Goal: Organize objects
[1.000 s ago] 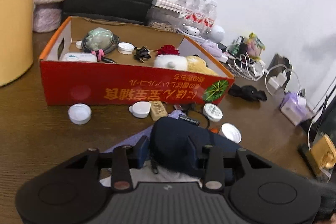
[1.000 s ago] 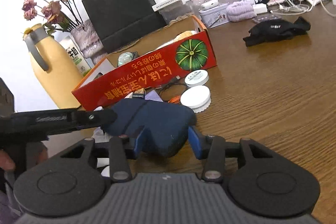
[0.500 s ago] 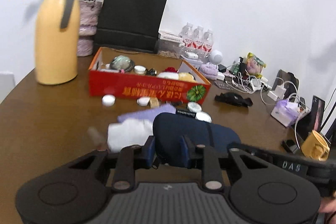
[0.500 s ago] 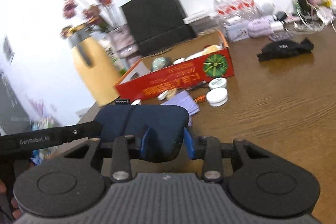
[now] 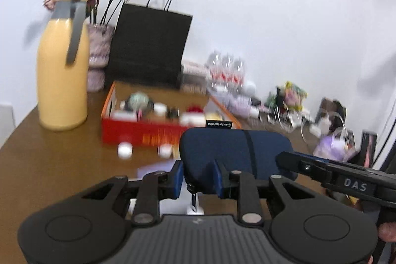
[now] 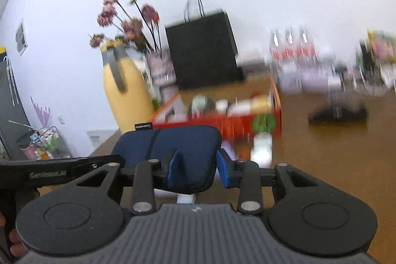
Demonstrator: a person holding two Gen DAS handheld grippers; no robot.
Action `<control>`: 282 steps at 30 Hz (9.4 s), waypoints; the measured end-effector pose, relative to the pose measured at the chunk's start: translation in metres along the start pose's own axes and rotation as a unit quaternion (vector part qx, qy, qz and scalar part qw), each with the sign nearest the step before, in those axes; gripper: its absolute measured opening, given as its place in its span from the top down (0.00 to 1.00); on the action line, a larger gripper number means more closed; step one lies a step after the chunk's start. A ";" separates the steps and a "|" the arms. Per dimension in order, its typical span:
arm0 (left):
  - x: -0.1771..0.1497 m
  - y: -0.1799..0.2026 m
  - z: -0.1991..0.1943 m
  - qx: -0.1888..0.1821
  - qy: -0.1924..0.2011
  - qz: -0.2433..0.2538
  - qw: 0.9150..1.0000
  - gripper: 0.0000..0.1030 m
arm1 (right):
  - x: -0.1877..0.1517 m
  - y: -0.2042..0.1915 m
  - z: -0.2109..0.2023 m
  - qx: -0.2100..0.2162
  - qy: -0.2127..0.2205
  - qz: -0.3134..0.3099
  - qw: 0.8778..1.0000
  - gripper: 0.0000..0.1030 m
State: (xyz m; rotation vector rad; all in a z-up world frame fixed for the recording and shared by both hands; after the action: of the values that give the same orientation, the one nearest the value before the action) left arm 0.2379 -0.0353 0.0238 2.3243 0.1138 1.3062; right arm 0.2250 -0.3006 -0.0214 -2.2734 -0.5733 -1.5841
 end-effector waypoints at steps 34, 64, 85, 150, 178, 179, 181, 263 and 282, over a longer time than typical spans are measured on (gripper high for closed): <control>0.089 -0.041 0.123 0.057 -0.023 0.035 0.998 0.44 | 0.038 0.057 0.175 -0.014 -0.086 -0.033 0.996 0.30; -0.058 -0.084 -0.083 0.133 0.003 0.012 0.991 0.36 | -0.079 -0.019 -0.065 -0.012 -0.068 -0.100 0.993 0.00; -0.029 -0.123 0.089 0.107 -0.098 -0.007 0.989 0.94 | -0.096 -0.073 0.093 0.043 -0.150 -0.136 0.978 0.65; 0.112 -0.063 0.117 0.033 -0.007 0.040 0.999 0.98 | 0.065 0.024 0.129 0.031 -0.038 -0.096 0.994 0.72; 0.131 -0.040 0.096 0.049 0.052 0.096 0.993 0.07 | 0.101 0.047 0.195 0.037 -0.063 -0.042 0.996 0.18; 0.120 -0.037 0.076 0.045 0.054 0.095 0.993 0.07 | 0.096 0.044 0.169 0.038 -0.049 -0.046 0.997 0.14; 0.095 -0.033 0.035 0.023 0.056 0.087 0.994 0.04 | 0.078 0.037 0.117 0.037 -0.036 -0.056 0.997 0.06; -0.055 -0.002 -0.085 0.030 0.028 0.028 0.999 0.74 | -0.075 -0.016 -0.070 -0.053 -0.080 -0.085 0.992 0.61; 0.011 -0.007 -0.026 0.009 0.044 0.070 0.997 0.74 | -0.018 0.022 -0.030 -0.007 -0.004 -0.013 1.000 0.61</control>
State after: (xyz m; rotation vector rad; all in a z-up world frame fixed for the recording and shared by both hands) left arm 0.2233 -0.0162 0.0413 2.3247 -0.0081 1.4825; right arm 0.2059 -0.3361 -0.0285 -2.2923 -0.5972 -1.5976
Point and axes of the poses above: each gripper's, at about its wrist camera, not at the fingertips, and z roughly the way its jaws point, y to its right, x to its top, the point moved 5 cm from there along z, roughly the way its jaws point, and after that the axes turned 13 degrees about -z, right-handed, at the moved point
